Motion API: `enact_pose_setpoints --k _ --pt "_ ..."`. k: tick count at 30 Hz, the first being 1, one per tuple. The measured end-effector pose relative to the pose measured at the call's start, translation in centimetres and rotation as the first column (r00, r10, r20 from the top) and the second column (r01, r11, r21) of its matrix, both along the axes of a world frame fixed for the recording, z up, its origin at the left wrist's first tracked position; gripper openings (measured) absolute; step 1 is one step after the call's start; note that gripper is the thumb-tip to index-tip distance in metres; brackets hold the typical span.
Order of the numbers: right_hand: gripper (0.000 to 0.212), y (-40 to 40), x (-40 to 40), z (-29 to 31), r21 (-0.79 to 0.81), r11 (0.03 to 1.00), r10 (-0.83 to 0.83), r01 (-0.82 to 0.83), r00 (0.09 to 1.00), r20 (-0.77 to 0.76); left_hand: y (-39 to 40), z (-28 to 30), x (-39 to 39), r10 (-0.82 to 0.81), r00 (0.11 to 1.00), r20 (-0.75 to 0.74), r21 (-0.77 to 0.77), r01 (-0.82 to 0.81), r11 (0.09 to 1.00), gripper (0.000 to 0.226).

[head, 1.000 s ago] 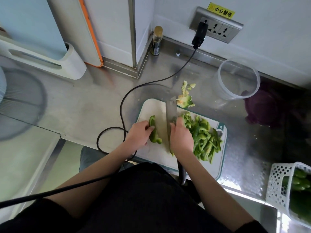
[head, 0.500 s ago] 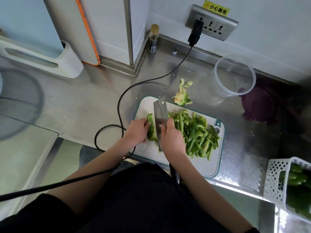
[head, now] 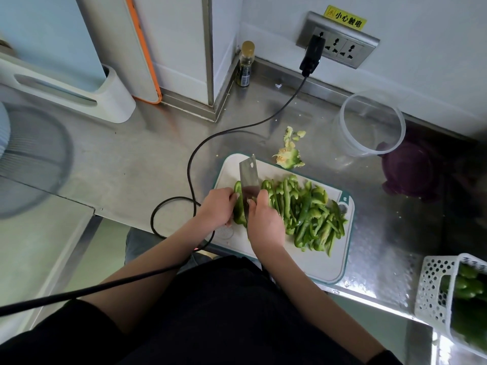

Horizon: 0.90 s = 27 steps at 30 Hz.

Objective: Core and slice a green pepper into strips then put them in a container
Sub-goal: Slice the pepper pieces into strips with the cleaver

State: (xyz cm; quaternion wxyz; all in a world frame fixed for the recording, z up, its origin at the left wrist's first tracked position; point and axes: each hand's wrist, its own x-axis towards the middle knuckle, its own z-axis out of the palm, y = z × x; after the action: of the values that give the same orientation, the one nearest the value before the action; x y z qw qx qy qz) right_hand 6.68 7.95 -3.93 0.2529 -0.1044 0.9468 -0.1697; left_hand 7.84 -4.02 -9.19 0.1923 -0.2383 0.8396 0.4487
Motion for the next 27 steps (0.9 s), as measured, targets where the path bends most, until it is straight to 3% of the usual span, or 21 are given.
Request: enact_pose_setpoints --k 19,27 --pt "0.013 -1.9 -0.4 -0.9 0.097 0.995 -0.012 0.013 1.000 -0.011 0.0 -0.2 0.3 0.012 1.000 0.020 -0.029 -0.012 1.000 0.034" --pt "0.009 -4.1 -2.9 -0.9 0.100 0.991 0.093 -0.087 0.994 -0.061 0.0 -0.5 0.7 0.147 0.989 0.016 0.082 -0.148 0.986 0.032"
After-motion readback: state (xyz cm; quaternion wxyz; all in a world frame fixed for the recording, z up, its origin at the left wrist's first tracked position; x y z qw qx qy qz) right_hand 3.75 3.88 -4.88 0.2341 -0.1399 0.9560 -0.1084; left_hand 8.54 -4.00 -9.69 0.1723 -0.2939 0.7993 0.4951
